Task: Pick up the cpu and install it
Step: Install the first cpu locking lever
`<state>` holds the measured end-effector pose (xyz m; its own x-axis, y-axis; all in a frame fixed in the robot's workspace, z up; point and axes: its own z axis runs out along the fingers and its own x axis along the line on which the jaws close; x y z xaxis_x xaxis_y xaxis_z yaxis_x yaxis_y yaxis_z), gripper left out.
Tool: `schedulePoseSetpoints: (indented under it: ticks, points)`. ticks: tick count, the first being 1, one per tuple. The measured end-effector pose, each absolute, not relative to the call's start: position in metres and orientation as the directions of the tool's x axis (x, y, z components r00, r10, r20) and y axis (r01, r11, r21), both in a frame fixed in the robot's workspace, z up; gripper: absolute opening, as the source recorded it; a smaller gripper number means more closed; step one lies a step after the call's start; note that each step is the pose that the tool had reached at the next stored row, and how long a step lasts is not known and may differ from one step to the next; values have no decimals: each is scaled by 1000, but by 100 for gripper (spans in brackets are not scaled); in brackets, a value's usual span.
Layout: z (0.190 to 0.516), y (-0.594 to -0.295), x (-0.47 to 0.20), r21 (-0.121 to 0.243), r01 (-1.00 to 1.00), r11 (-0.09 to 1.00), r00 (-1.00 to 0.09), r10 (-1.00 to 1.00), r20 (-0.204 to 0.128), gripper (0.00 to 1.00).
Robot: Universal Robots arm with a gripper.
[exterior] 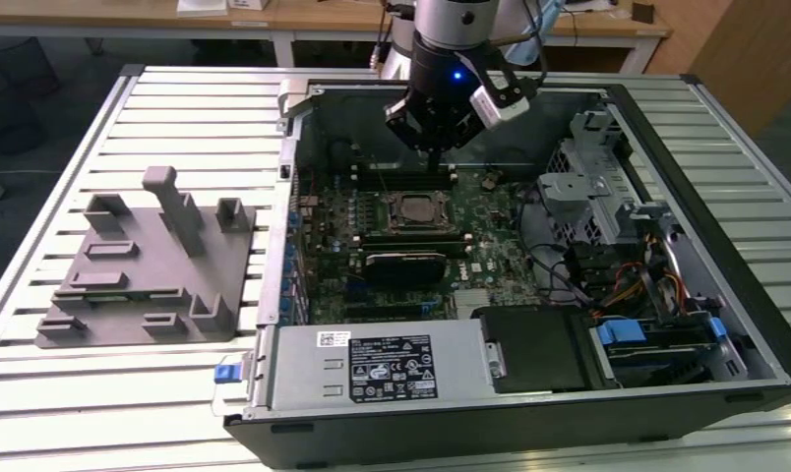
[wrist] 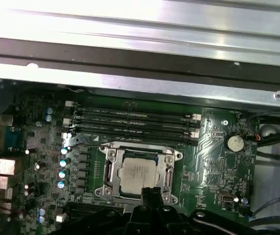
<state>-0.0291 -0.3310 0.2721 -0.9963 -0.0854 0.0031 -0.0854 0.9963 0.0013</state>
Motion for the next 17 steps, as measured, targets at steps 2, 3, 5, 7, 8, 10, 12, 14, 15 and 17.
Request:
schedulePoseSetpoints:
  ticks: [2,3,5,7,8,10,12,14,15,17]
  points:
    - [272,-331,-33,2,-85,996,-996,-85,3,11]
    - [272,-331,-36,1,-85,996,-996,-85,3,11]
    - [272,-331,-43,2,-85,996,-996,-85,3,11]
    - [272,-331,-47,2,-79,997,-997,-79,3,11]
    - [272,-331,-48,2,-72,997,-997,-72,3,11]
    - [272,-331,-50,1,-54,999,-999,-54,3,11]
    - [272,-331,-56,1,-51,999,-999,-51,3,11]
    - [271,-331,-62,1,-50,999,-999,-50,3,11]
    - [271,-331,-66,2,-50,999,-999,-50,3,11]
    - [271,-331,-72,2,-49,999,-999,-49,3,11]
